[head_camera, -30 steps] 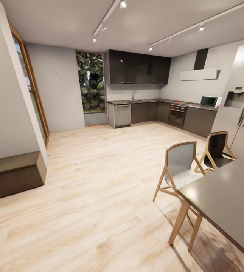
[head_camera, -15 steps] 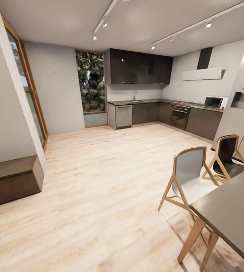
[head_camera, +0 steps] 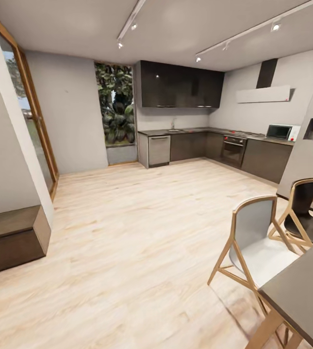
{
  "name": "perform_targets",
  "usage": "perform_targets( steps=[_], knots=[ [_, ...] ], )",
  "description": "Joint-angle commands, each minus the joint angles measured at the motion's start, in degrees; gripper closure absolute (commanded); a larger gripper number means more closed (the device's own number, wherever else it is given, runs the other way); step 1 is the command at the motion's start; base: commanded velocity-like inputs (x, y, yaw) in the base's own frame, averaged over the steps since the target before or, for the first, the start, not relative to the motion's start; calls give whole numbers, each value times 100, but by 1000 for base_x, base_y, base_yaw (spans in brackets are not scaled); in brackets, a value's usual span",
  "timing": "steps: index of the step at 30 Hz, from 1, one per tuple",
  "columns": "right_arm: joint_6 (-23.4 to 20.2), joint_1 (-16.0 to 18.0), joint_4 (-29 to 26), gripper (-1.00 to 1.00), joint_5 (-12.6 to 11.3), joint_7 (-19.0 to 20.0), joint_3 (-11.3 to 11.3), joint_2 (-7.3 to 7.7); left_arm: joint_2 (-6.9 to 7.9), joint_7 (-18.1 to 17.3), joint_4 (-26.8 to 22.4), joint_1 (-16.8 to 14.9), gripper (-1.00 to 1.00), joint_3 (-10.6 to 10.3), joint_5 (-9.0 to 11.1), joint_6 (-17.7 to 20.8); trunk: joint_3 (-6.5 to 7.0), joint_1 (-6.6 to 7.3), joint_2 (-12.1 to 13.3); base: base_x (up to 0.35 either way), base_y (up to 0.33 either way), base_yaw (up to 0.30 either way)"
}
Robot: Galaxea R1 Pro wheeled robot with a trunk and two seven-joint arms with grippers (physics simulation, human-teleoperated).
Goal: Pick up the poster from the kitchen countertop and hang it on one of the wall nails in the kitchen.
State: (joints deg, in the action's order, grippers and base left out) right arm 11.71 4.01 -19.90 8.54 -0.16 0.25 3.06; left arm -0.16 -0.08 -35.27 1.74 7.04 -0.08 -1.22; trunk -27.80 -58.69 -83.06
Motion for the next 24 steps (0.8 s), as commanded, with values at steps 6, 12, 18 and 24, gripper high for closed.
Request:
perform_targets(
  steps=[6,12,18,24],
  knots=[
    [16,3,4,-100,34,-2,1,1,-2,-1,-7,2,-100,8,-1,-10,-5,-4,-2,339,0,0],
    [16,3,4,-100,34,-2,-2,1,-2,-1,-11,2,-100,8,-1,-10,-5,-4,-2,339,0,0],
    [16,3,4,-100,34,-2,-6,1,-2,-1,-12,2,-100,8,-1,-10,-5,-4,-2,339,0,0],
    [16,3,4,-100,35,-2,-7,1,-2,-1,-11,2,-100,8,-1,-10,-5,-4,-2,339,0,0]
  ],
)
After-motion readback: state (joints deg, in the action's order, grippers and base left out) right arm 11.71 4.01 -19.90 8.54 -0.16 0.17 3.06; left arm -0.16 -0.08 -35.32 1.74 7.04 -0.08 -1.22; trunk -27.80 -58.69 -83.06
